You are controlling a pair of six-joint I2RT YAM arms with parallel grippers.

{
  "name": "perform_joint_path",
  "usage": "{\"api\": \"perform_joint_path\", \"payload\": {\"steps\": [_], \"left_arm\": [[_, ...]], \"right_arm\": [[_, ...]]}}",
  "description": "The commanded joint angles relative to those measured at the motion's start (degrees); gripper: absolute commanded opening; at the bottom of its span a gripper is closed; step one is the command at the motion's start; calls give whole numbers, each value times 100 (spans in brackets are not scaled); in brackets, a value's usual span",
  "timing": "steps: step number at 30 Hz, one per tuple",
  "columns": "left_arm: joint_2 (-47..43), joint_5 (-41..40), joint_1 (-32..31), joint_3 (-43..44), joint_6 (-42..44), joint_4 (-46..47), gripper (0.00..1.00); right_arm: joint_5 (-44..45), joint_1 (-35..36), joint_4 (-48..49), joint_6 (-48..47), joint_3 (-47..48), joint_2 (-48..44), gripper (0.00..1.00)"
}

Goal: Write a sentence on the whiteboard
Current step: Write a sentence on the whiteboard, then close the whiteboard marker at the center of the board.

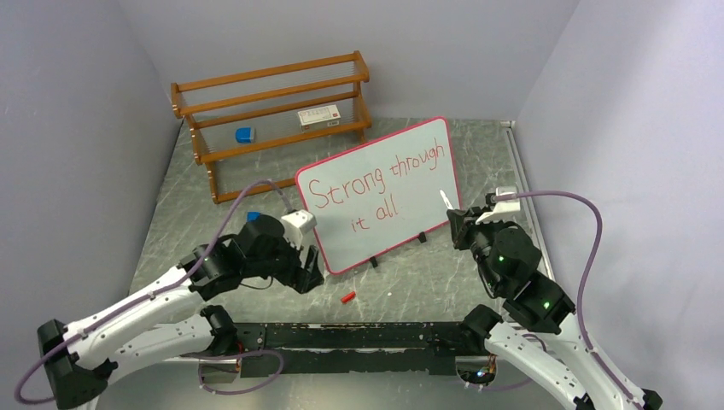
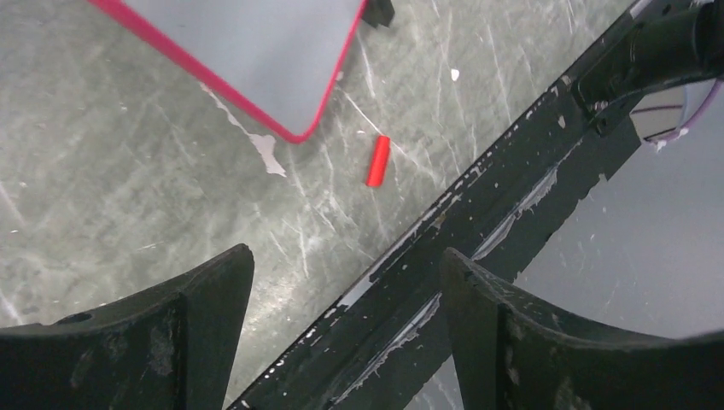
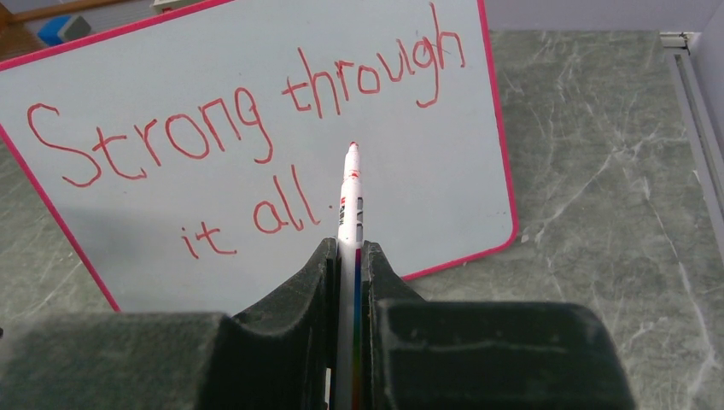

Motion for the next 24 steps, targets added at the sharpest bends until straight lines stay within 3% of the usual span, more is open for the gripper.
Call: {"api": "perform_joint_path", "payload": {"steps": [1,9,24], "left_arm": [[247,-1083,-858,-62,-564,341,82],[1761,-2254,-2277,357,-576,489,78],[4076,-1804,-2582,1152,153,754,59]], "right_arm": [[113,-33,80,-63,-55,-101,0],[111,-30,53,-26,-108,-171,0],[161,-32,23,-23,-125,-176,0]]}}
